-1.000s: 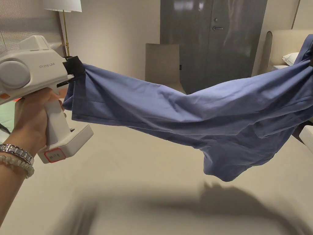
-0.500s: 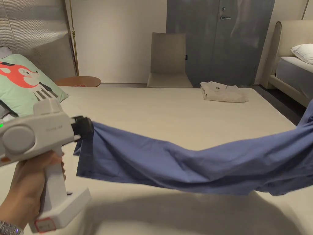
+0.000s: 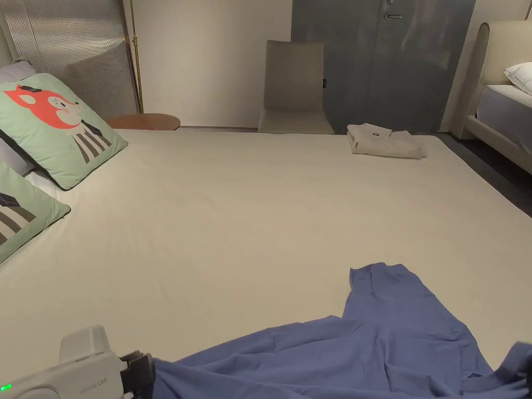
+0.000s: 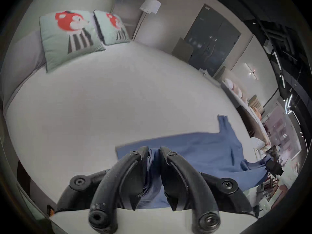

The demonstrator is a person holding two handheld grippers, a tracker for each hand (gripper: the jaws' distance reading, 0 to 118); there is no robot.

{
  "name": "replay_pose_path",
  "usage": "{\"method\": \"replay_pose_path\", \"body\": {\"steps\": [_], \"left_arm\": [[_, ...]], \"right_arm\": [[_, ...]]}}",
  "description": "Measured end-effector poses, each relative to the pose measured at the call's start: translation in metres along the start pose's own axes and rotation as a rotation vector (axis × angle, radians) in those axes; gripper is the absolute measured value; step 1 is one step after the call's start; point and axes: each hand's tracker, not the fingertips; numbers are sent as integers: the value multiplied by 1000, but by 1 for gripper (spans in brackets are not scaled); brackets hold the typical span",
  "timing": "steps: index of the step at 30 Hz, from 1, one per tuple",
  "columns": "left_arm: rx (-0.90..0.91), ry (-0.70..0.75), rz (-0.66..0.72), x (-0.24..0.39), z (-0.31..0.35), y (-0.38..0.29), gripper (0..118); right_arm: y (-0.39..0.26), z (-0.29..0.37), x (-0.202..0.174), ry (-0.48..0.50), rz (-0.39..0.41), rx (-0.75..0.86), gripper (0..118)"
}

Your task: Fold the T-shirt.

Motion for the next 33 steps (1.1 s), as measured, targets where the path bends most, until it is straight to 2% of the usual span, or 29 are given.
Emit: {"method": "replay_pose_path", "body": {"steps": [2,5,8,12,13,14,15,16,17,18,19,21,24,28,29,30,31,32,33], "left_arm": [[-17,33,-1,-5,-3,-12,12],[-48,70,-1,-12,-4,-26,12],[-73,88,-3,-18,-4,-38,12],[-92,93,2,-23,-1,-50,12],[-94,91,2,-23,1,-52,13],[-91,86,2,-23,3,-54,16],[-81,85,-5,-23,5,-55,26],[-66,95,-18,-22,9,-55,56],[-48,104,-37,-20,13,-53,80],[-26,107,-49,-20,18,-51,102],[20,109,-58,-17,24,-48,111],[131,101,-84,-9,41,-36,109],[257,97,-118,10,61,-14,108],[405,85,-191,39,83,7,91],[433,86,-211,46,86,10,73],[449,89,-227,51,87,12,52],[457,88,-234,55,86,15,19],[459,82,-226,57,86,17,4],[459,68,-219,58,86,18,0]], "right_arm": [[-20,-12,8,-52,-1,-69,6],[-42,-26,24,-98,-49,-165,6],[-58,-37,36,-110,-81,-221,6],[-63,-37,39,-99,-77,-218,7],[-61,-36,38,-99,-72,-210,19],[-58,-34,37,-113,-53,-200,40],[-54,-33,36,-142,-32,-178,66],[-49,-30,36,-177,-11,-147,91],[-43,-25,36,-188,-10,-106,97],[-37,-18,35,-183,-18,-53,96],[-29,-11,34,-172,-26,6,96],[-10,1,28,-167,-36,101,96],[19,17,8,-142,-4,234,96],[46,28,-23,-55,39,337,91],[51,30,-30,-21,37,352,84],[53,31,-36,3,32,358,71],[56,31,-42,19,32,359,47],[57,27,-48,10,36,356,26],[58,26,-53,8,41,358,8]]}}
